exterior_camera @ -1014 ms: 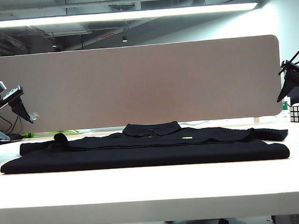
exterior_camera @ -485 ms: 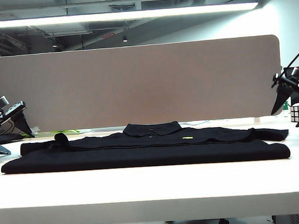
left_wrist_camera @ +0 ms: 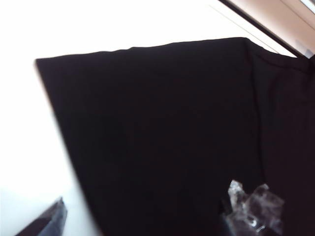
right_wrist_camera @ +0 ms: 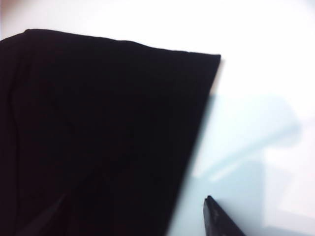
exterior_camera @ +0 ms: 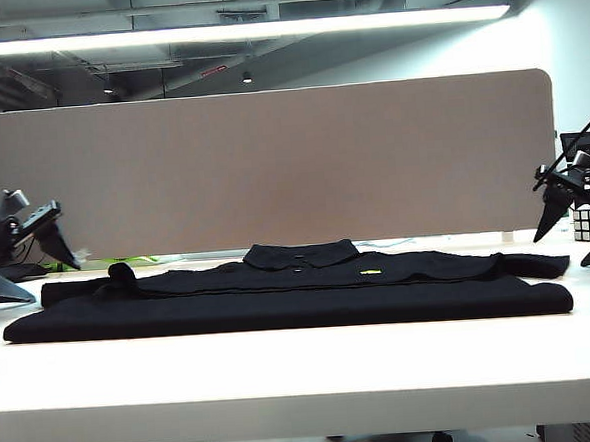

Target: Fold the bottom side of the T-shirt horizontally towards the center, about one-third of the way, then fold the sleeve back towards the center, creating a straight line along the edge of the T-shirt, and finally fold the bottom of the T-shirt up towards the top, creating a neat rectangle.

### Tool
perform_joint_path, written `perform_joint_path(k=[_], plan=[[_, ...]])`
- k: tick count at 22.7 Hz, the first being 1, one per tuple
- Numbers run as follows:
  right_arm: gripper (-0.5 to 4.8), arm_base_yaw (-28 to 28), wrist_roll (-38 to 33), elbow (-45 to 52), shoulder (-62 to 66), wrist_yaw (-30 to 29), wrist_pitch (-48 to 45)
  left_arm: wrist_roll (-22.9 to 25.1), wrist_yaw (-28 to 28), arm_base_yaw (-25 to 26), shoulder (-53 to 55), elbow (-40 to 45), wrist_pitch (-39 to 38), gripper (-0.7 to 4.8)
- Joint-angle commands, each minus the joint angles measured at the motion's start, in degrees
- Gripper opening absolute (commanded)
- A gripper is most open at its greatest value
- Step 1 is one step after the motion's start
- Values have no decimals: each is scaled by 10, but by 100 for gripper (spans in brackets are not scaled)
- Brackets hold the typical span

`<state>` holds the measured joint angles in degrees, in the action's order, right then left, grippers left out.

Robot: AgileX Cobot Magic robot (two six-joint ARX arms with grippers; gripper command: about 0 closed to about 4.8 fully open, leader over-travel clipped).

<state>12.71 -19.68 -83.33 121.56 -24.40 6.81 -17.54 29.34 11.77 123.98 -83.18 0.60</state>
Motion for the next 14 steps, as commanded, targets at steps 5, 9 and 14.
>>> perform_joint_path(k=[5, 9, 14], plan=[[347, -20, -16, 2, 12, 3, -5, 0, -23, -39, 26, -31, -59, 395], [290, -31, -16, 2, 12, 13, -4, 0, -29, -42, 26, -31, -62, 394], [110, -39, -15, 2, 12, 20, -4, 6, -37, -41, 26, -31, -64, 279]])
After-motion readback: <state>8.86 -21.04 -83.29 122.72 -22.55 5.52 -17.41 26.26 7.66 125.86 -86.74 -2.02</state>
